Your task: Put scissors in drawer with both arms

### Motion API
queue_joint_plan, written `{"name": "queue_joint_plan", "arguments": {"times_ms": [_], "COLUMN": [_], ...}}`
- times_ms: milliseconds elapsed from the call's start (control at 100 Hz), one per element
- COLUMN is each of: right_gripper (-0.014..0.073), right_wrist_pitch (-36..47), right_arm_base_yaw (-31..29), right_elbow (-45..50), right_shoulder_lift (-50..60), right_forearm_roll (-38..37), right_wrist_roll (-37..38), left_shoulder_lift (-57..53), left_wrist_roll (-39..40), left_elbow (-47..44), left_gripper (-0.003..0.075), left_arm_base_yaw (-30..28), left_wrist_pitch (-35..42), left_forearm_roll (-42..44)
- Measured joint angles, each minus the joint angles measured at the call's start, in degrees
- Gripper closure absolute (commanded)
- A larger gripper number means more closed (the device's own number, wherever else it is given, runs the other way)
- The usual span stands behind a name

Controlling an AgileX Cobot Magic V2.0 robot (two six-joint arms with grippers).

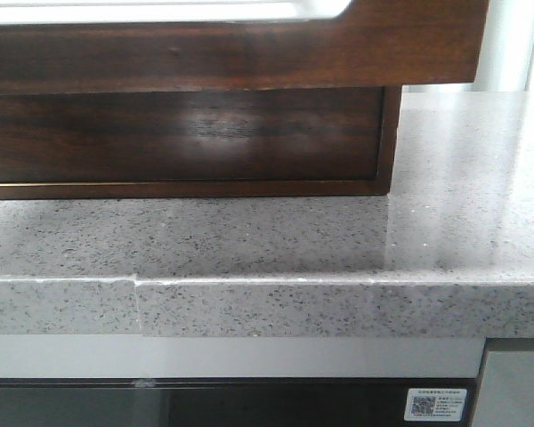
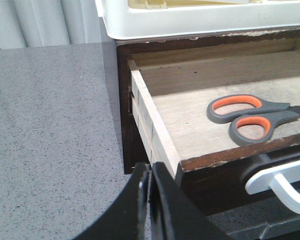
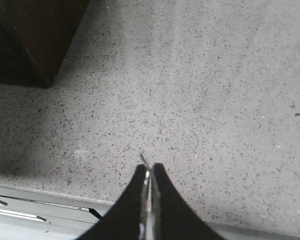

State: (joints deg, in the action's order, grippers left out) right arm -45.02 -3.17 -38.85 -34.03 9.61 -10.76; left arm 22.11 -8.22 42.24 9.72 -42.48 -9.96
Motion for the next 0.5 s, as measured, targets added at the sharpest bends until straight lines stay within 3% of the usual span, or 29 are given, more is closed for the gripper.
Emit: {"name": "queue_joint_plan", "arguments": {"times_ms": [340,500], "right_gripper": [0.0662,0.0662], "right_wrist_pitch": [-0.1,-0.1], "right_arm_base_yaw": [0.0,0.0], "right_elbow": [0.0,0.0], "right_shoulder_lift": [0.0,0.0], "right_forearm_roll": [-0.1,-0.1], "right_wrist_roll": [0.0,0.0], "left_shoulder_lift": [0.0,-1.3], "left_wrist_roll": [0.4,0.4], "left_elbow": [-0.8,-3.2], "left_gripper": [0.0741,0.0741], "left_arm_base_yaw": [0.0,0.0], "left_wrist_pitch": [-0.4,1.7], "left_forearm_roll": [-1.0,5.9]}}
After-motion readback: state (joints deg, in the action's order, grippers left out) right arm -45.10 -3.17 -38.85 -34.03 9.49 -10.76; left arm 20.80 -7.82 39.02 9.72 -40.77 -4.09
